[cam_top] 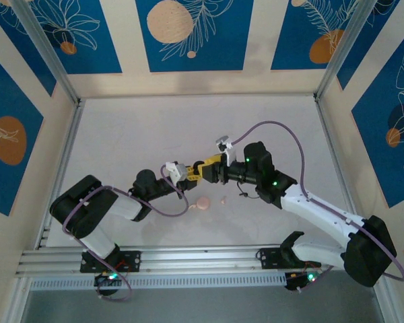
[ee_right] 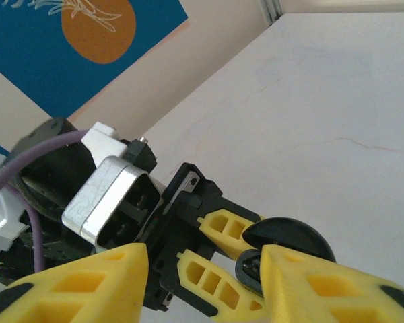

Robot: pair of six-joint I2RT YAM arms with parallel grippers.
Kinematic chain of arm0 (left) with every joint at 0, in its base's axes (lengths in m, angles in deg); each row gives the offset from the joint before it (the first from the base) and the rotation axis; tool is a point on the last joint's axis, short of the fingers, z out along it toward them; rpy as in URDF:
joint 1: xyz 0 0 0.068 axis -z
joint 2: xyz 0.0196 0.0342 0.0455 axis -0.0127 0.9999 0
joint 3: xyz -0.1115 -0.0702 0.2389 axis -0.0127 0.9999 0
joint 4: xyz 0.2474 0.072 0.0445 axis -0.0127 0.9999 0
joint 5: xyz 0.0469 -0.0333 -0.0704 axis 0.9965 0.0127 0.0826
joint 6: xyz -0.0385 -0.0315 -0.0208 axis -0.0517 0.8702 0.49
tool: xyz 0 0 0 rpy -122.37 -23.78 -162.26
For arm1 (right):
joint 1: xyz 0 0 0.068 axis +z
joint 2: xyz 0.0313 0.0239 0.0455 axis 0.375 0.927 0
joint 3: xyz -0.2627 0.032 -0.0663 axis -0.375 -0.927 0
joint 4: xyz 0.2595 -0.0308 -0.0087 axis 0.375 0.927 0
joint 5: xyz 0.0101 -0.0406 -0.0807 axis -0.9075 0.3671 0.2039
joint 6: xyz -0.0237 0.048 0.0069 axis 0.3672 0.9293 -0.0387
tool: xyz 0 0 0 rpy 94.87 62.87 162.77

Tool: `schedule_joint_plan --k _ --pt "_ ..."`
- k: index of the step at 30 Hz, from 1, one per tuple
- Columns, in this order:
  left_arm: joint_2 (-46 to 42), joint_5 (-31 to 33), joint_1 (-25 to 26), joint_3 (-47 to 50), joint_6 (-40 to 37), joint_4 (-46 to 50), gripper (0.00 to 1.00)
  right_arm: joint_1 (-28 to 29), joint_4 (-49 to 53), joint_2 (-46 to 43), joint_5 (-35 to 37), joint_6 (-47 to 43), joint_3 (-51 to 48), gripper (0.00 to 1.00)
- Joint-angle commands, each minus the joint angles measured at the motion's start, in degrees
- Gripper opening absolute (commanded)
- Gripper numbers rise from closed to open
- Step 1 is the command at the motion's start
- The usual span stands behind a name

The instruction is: Insert wireless bluetooth earbuds into charging case

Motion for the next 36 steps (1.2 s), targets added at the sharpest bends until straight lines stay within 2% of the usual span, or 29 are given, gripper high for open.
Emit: schedule_joint_plan --k 1,6,10,18,24,28,36 --pt "-0.5 -3.0 0.4 0.6 -1.1 -3.0 0.08 -2.2 5.8 -1.0 -5.3 0.5 2.3 0.44" --pt "-1.1 -9.2 0.4 0.7 -2.5 -3.0 0.09 -7.0 14.8 -0.8 -8.8 -0.2 4.8 0.42" --pt "-1.4 -10.9 0.4 1.4 -3.6 -3.0 0.09 -11.6 25.9 0.1 -10.7 -1.4 8.3 0.42" --pt "-1.2 -11.9 0.4 2.2 -4.7 -3.0 0.09 -20.9 44.1 7.9 -9.4 2.5 12.2 0.41" --pt "-1.3 -10.2 0.4 2.4 -5.5 -3.0 0.09 -22.4 54.4 13.3 -3.1 3.6 12.4 0.42" --pt "-1.0 -9.6 0.5 2.4 -5.7 -3.0 0.09 -22.5 57.3 16.3 0.0 4.9 10.4 0.43" --pt "-1.4 -8.7 0.4 3.1 -5.2 -3.0 0.09 -22.0 52.9 21.1 -0.1 8.4 6.3 0.48"
